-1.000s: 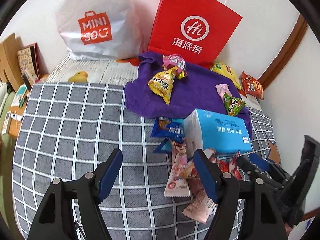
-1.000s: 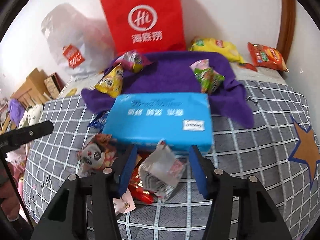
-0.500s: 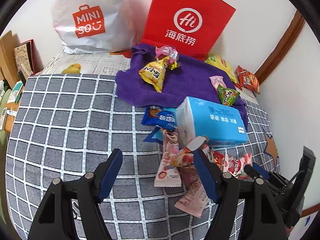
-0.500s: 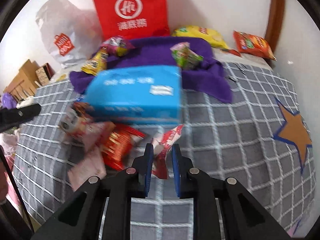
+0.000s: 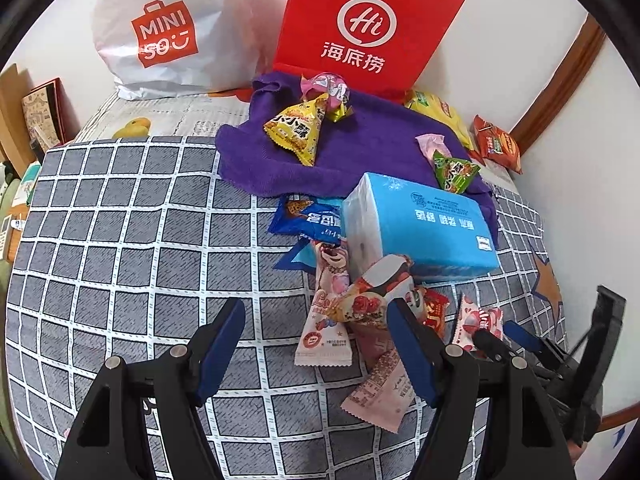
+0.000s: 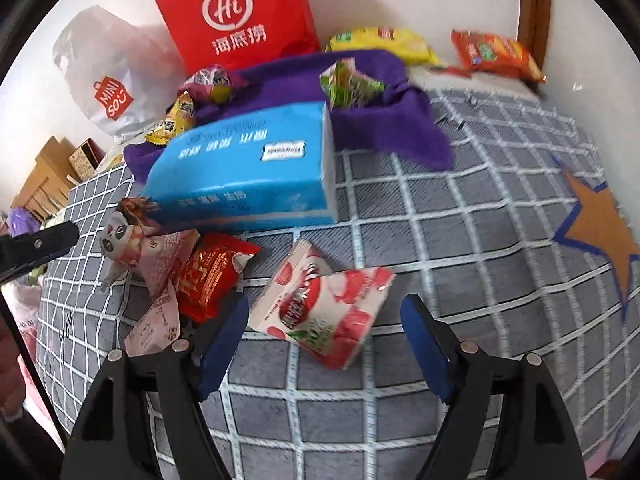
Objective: Organize snacks
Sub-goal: 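Move the right gripper to the red-white lychee packet while the left gripper approaches the white strawberry packet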
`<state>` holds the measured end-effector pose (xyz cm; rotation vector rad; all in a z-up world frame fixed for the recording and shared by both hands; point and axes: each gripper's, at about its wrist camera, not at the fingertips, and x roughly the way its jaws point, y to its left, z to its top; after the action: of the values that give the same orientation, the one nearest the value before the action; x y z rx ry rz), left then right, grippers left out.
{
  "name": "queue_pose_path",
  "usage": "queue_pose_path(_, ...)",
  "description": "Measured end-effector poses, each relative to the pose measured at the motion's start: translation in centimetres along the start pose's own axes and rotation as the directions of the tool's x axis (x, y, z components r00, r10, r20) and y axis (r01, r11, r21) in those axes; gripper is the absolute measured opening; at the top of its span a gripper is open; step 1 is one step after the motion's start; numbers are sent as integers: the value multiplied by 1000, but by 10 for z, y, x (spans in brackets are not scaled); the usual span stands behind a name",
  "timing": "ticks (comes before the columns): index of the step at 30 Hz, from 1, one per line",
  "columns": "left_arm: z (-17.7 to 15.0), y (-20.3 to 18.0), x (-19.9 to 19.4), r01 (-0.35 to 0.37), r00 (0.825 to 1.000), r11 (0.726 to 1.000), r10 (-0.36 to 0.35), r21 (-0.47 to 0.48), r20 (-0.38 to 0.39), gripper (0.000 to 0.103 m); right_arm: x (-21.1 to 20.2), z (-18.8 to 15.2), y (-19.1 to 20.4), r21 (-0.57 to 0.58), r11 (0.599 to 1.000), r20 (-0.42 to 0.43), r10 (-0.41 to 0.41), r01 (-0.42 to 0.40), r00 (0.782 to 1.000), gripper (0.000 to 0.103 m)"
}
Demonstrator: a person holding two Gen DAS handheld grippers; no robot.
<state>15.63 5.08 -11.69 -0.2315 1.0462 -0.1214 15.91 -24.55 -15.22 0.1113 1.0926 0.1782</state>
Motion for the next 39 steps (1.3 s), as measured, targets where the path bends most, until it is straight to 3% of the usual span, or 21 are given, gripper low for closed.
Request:
queue_pose_path(6,0,11,4,-25,1000,999,25,-22,-13,72,23,5,-1,92,992,-42,93,-88,995,78)
queue_pose_path(9,-1,15,6,-32,999,999,31,-29,-17,72,29,8,7,75,996,-31,60,-57,998,78)
queue_pose_path(18,-1,21,10,-34,999,999,34,-33,-10,72,40,-2,41,-151,981,39,-114,118,993,77)
queue_pose_path(26,0,9,9,-5,1000,1000,5,4,11,72,27,-6,11,-154,983,60,-89,97,994,60)
queue_pose_path(32,3,-19,15,65,998,996,-65,65,13,76,21,-10,-14,-105,988,82,-104,112,991,59)
queue_pose_path(39,2,-50,41,29,999,991,-26,133,-24,78,22,-13,-16,-112,985,118,-115,129,986,62)
